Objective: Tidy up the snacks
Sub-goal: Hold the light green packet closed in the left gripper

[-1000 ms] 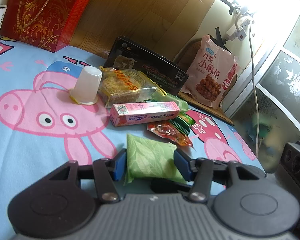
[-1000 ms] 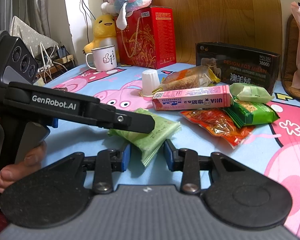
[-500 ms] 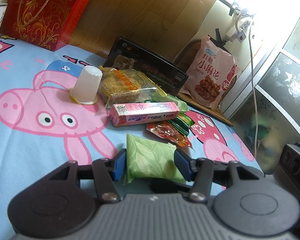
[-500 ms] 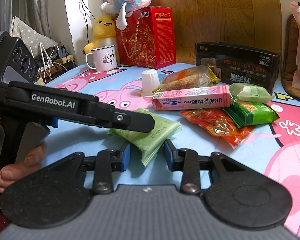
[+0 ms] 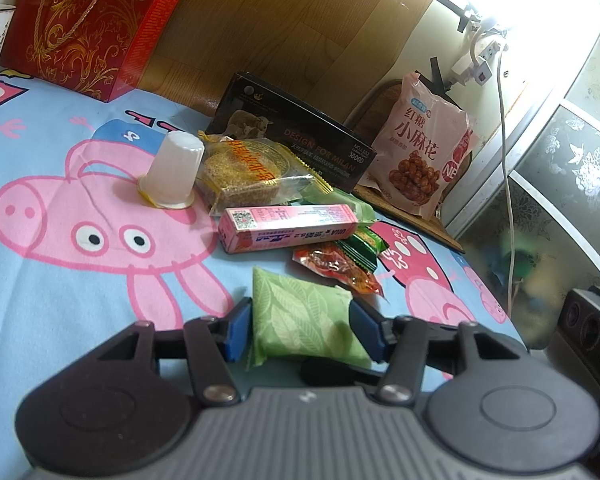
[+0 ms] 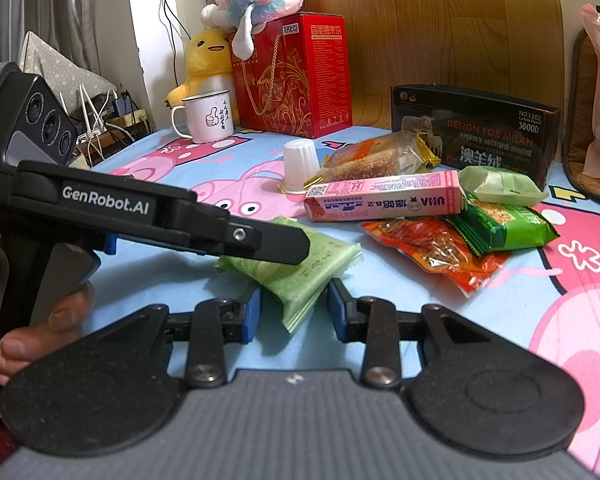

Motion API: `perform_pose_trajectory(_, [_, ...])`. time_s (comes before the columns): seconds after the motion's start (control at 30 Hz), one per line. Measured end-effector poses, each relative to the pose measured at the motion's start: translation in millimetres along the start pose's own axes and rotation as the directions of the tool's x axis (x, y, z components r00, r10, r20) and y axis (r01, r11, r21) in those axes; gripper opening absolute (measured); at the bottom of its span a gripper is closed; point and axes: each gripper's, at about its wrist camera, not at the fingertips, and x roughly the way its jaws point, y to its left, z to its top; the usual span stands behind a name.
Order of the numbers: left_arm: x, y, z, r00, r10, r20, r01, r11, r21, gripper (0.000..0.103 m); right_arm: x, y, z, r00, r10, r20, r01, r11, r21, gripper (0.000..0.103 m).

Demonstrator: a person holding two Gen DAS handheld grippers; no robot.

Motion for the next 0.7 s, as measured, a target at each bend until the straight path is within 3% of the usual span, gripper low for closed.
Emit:
perform_pose_trajectory(0.33, [-1.6,-2.4,-0.3,1.000,-0.001,0.017,0.000,1.000,0.018,0.049,-0.5,-1.5,0.0,1.000,-0.004,0.007,0.004,1.000,0.008,0.036])
perform_pose_trajectory(0.5, [-9.1,-10.7,-2.3,0.999,-0.001,0.054,-0.002,0.999,0.054,0.048,-7.9,1.8,-1.4,0.998,-0.012,0.058,0.012,1.000,0.005,0.035])
perform_pose_trajectory(0.7, [-15.9,-22.0,12.0,0.998,-0.019,0.062,0.018,1.000,0.016,0.048,-20.4,-1.9,5.2,0.995,-0.009,0.101,0.007,1.000,0.023,0.035])
